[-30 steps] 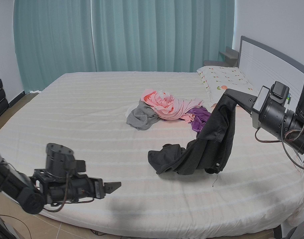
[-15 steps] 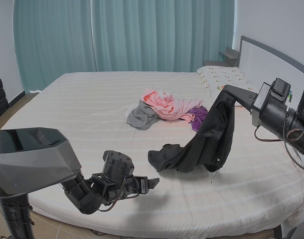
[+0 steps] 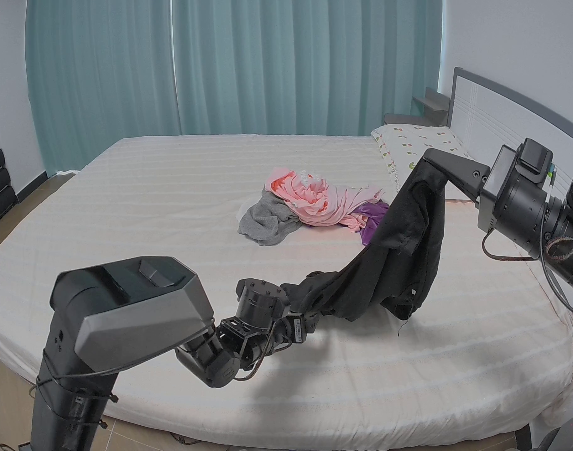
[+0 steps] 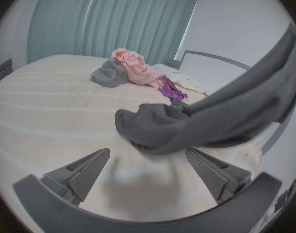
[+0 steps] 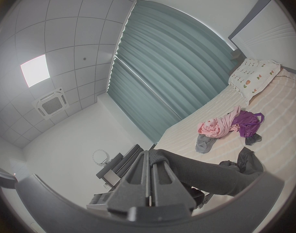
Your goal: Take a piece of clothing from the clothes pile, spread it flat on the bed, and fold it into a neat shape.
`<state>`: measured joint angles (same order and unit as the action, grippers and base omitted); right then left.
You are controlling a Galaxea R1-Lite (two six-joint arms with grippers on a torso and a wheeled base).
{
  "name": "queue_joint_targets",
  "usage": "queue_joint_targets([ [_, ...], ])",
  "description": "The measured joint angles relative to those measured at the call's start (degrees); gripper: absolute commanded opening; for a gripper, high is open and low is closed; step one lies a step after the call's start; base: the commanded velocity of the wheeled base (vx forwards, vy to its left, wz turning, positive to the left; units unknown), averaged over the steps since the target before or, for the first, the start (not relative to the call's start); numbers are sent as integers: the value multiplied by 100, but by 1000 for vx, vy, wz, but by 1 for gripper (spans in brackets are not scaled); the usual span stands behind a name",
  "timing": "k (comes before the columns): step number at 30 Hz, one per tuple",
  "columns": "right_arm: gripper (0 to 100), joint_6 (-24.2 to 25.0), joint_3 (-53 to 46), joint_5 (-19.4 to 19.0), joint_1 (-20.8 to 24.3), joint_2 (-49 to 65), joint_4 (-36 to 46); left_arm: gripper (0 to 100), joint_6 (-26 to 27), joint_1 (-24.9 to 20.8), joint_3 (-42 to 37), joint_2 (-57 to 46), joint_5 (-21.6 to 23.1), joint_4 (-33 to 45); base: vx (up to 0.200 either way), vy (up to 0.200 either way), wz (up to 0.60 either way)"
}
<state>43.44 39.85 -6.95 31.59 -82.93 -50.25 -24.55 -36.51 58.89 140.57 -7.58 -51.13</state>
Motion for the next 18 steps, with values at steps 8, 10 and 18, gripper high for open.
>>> queue_joint_targets([
  [8,0,-9,5,-13,-107,13,-6,0,404,101,834,660,-460,104,0,0,0],
  [10,0,-11,5,-29,-168,-4,-17,0,422,137,894,750,-467,101,0,0,0],
  [18,0,-11,102,-68,-405,-61,-55,0,382,402,1046,825,-629,61,0,0,0],
])
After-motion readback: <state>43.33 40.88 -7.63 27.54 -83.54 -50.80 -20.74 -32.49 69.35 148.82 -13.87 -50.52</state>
